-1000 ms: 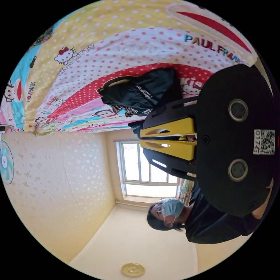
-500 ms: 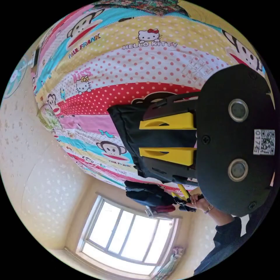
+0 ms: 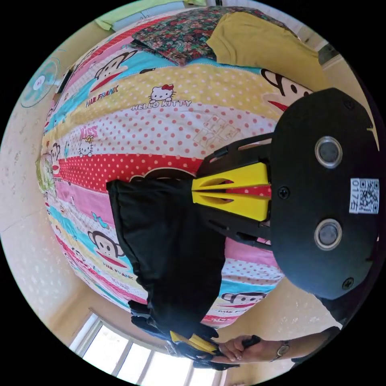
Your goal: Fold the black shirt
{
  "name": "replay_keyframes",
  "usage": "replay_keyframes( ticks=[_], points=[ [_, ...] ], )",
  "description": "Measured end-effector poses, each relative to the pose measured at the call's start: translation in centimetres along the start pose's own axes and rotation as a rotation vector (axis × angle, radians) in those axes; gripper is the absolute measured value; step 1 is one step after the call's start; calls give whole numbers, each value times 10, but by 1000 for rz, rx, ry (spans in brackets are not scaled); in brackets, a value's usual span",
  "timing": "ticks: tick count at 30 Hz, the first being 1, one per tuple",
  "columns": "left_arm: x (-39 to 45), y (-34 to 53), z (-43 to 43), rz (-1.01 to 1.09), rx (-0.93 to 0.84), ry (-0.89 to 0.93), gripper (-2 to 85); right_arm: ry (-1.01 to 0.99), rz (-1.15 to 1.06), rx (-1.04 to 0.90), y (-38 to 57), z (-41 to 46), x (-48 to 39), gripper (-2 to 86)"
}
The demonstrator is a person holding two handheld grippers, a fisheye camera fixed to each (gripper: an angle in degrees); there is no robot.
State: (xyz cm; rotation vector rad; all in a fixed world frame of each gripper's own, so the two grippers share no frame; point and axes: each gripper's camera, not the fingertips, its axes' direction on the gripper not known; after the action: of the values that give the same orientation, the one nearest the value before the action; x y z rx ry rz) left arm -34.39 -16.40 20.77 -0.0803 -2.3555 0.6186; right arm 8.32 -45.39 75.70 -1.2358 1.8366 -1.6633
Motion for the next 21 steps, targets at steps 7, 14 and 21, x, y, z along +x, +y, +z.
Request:
replay_keyframes(
  ticks=[7, 14, 21],
  points=[
    [63, 63, 153, 298, -494, 212, 71, -15, 132, -78, 61, 7, 34, 26],
    [4, 106, 103, 87, -253, -93, 125, -354, 372, -99, 113, 31, 81, 76],
    [-91, 118, 108, -147, -290, -242, 179, -703, 577, 2, 129, 50, 109, 134]
  ],
)
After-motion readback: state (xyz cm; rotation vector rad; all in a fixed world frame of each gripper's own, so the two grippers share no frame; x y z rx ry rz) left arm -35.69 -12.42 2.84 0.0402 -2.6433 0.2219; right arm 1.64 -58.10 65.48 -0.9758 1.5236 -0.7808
